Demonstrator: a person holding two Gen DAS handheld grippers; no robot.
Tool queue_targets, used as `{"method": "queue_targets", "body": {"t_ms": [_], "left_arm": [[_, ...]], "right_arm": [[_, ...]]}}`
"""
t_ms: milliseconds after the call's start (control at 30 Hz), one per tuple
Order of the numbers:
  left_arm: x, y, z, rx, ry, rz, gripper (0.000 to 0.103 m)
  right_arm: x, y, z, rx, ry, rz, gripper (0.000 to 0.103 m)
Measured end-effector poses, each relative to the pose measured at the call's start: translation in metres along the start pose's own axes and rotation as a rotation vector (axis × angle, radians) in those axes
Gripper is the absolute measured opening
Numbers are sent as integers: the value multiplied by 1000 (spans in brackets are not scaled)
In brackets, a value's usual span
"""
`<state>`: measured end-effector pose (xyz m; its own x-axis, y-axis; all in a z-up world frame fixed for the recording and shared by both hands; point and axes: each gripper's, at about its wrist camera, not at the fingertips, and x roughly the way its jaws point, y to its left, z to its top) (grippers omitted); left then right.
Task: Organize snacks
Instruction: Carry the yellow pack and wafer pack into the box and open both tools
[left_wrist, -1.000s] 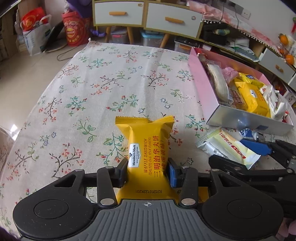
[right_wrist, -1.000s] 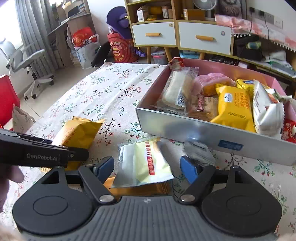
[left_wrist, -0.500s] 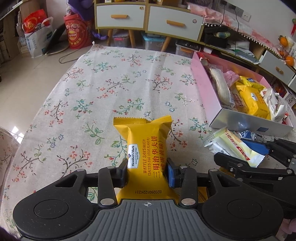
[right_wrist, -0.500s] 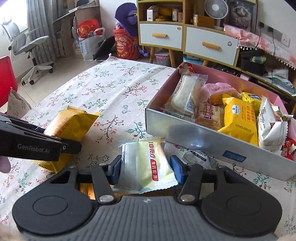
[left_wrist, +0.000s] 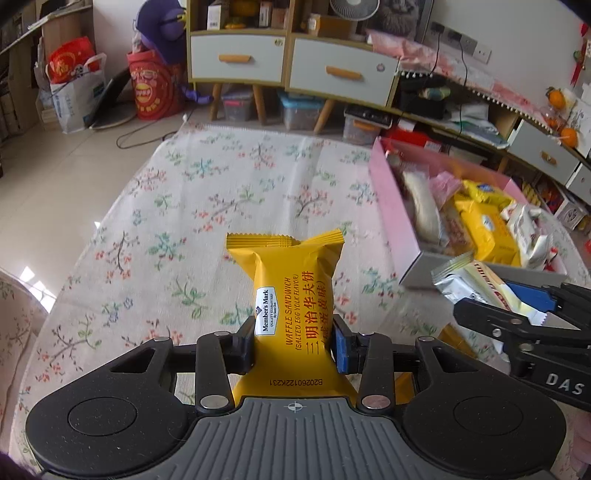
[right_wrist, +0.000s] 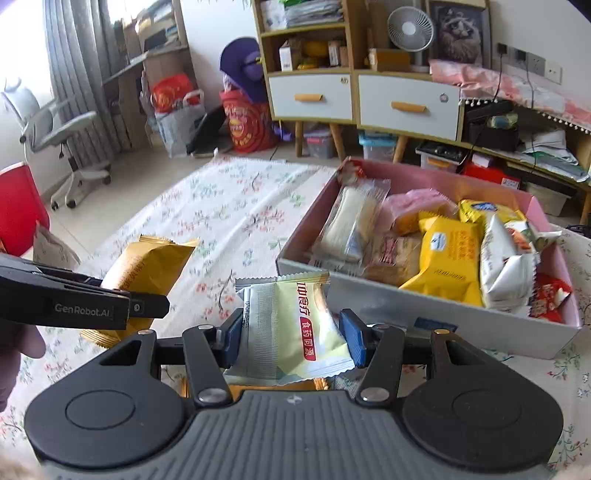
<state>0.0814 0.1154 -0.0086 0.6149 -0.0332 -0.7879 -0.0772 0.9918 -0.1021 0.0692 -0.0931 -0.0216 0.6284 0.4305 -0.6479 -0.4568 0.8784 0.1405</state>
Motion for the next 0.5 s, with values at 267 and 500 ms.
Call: {"method": "queue_targets", "body": {"t_ms": [267, 500], "left_arm": [[-2, -12, 12, -19, -38, -45, 37], [-2, -41, 21, -8, -64, -112, 37]], "right_arm": [[-16, -24, 8, 70, -73, -24, 51], [-22, -54, 8, 152, -110, -85, 51]]}}
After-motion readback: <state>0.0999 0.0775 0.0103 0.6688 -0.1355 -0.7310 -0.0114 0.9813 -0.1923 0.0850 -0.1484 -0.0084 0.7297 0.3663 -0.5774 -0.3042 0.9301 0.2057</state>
